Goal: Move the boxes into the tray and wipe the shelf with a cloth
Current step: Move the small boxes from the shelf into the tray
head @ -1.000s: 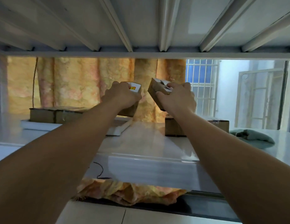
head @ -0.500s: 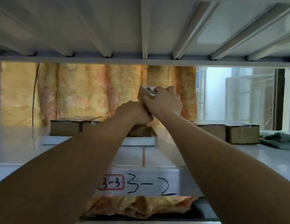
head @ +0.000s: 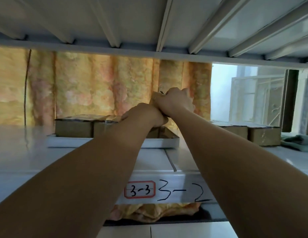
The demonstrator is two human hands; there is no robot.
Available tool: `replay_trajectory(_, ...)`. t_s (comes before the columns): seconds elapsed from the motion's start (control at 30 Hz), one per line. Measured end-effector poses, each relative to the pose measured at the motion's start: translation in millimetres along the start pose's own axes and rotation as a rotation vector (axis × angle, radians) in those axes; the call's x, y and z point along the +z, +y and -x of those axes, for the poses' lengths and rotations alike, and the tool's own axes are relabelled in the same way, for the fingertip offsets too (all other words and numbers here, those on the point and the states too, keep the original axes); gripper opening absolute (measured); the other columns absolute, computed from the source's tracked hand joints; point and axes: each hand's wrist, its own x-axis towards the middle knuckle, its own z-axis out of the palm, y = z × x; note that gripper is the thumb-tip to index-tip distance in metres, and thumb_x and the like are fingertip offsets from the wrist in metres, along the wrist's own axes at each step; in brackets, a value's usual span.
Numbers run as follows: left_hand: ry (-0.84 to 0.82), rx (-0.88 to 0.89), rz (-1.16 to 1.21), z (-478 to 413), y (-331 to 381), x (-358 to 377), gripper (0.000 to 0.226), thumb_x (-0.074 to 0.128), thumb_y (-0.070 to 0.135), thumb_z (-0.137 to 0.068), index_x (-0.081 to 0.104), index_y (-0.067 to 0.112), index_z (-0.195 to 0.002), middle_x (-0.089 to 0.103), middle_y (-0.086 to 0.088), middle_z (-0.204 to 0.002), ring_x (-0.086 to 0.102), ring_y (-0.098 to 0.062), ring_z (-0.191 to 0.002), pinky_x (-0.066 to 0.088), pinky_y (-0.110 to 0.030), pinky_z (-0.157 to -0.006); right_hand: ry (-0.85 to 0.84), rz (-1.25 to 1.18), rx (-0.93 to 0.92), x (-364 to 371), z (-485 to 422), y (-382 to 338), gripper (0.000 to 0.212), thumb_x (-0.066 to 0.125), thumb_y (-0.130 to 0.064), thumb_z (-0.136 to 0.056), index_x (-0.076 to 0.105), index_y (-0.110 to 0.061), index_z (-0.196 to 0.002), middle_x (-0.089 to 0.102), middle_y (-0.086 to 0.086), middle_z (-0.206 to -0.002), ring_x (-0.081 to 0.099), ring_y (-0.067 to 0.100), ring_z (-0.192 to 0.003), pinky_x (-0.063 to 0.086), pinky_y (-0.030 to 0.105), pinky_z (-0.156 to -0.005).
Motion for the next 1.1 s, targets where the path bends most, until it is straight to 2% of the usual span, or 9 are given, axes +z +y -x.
replay_trajectory(0.1, 0.028, -0.056, -0.023, 0, -2, 2, 0.070, 0.045, 0.065, -0.076, 0.050, 0.020, -0.131, 0.053, -0.013, -0.128, 0.051, -0.037, -0.116, 0.043, -0.051, -0.098, -0.001, -0.033, -0.040, 6, 1, 4, 0.046, 0.044, -0.049, -0.083, 0.060, -0.022, -0.117, 0.044, 0.009, -0.129, 0.047, 0.035, -0.113, 0.037, 0.046, -0.092)
replay_trajectory(0.3, 0.020, -0.041, 0.009, -1, -3, 2, 0.049, 0.055, 0.046, -0.077, 0.058, 0.019, -0.117, 0.059, -0.009, -0.116, 0.051, -0.029, -0.110, 0.045, -0.042, -0.095, -0.008, -0.064, -0.003, 6, 0, 14, 0.048, 0.046, -0.053, -0.082, 0.061, -0.023, -0.115, 0.046, 0.008, -0.128, 0.047, 0.035, -0.114, 0.038, 0.046, -0.092)
replay_trajectory(0.43, 0.088, 0.033, -0.085, 0, -2, 3, 0.030, 0.051, 0.040, -0.085, 0.062, 0.018, -0.103, 0.053, -0.001, -0.076, 0.051, -0.019, -0.076, 0.041, -0.029, -0.065, -0.053, -0.090, 0.012, 4, -1, 17, 0.048, 0.046, -0.057, -0.080, 0.063, -0.021, -0.108, 0.047, 0.008, -0.128, 0.050, 0.035, -0.110, 0.041, 0.047, -0.095)
replay_trajectory(0.6, 0.177, 0.000, -0.140, 1, -4, 5, 0.024, 0.050, 0.044, -0.084, 0.048, 0.022, -0.074, 0.043, 0.000, -0.064, 0.040, -0.015, -0.054, 0.025, -0.024, -0.046, -0.125, -0.166, 0.000, 4, -3, 18, 0.049, 0.049, -0.054, -0.077, 0.065, -0.015, -0.101, 0.049, 0.010, -0.125, 0.053, 0.033, -0.106, 0.044, 0.048, -0.094)
replay_trajectory(0.67, 0.176, -0.058, -0.140, 4, -8, 4, 0.035, 0.048, 0.058, -0.080, 0.055, 0.025, -0.085, 0.047, 0.001, -0.069, 0.045, -0.018, -0.061, 0.027, -0.024, -0.050, -0.140, -0.196, 0.008, 6, -2, 17, 0.047, 0.051, -0.053, -0.075, 0.065, -0.016, -0.101, 0.051, 0.010, -0.123, 0.052, 0.031, -0.108, 0.044, 0.047, -0.094)
replay_trajectory(0.73, 0.083, -0.082, -0.164, 2, -13, 2, 0.066, 0.043, 0.075, -0.074, 0.060, 0.025, -0.113, 0.062, -0.003, -0.099, 0.058, -0.024, -0.092, 0.039, -0.027, -0.067, -0.147, -0.220, 0.022, 6, -2, 16, 0.045, 0.053, -0.052, -0.074, 0.065, -0.017, -0.100, 0.050, 0.008, -0.122, 0.054, 0.032, -0.106, 0.045, 0.047, -0.094)
replay_trajectory(0.8, -0.054, -0.058, -0.123, 4, -16, -3, 0.088, 0.042, 0.083, -0.069, 0.052, 0.020, -0.130, 0.056, -0.007, -0.129, 0.053, -0.027, -0.115, 0.042, -0.033, -0.090, -0.154, -0.230, 0.027, 6, -2, 17, 0.046, 0.053, -0.054, -0.074, 0.064, -0.018, -0.101, 0.050, 0.007, -0.122, 0.055, 0.032, -0.103, 0.046, 0.047, -0.093)
replay_trajectory(0.9, -0.216, 0.034, -0.094, 12, -19, -18, 0.097, 0.040, 0.082, -0.072, 0.045, 0.010, -0.136, 0.045, -0.009, -0.143, 0.044, -0.026, -0.126, 0.034, -0.032, -0.096, -0.160, -0.228, 0.028, 6, -2, 19, 0.050, 0.054, -0.057, -0.073, 0.065, -0.019, -0.104, 0.053, 0.007, -0.120, 0.057, 0.032, -0.102, 0.047, 0.047, -0.092)
replay_trajectory(1.1, -0.377, 0.110, -0.115, 18, -44, -45, 0.092, 0.061, 0.064, -0.072, 0.022, 0.028, -0.148, 0.024, -0.002, -0.156, 0.026, -0.023, -0.140, 0.026, -0.036, -0.109, -0.149, -0.213, 0.010, 11, 0, 10, 0.056, 0.053, -0.059, -0.072, 0.063, -0.021, -0.111, 0.051, 0.008, -0.126, 0.055, 0.032, -0.104, 0.046, 0.047, -0.090)
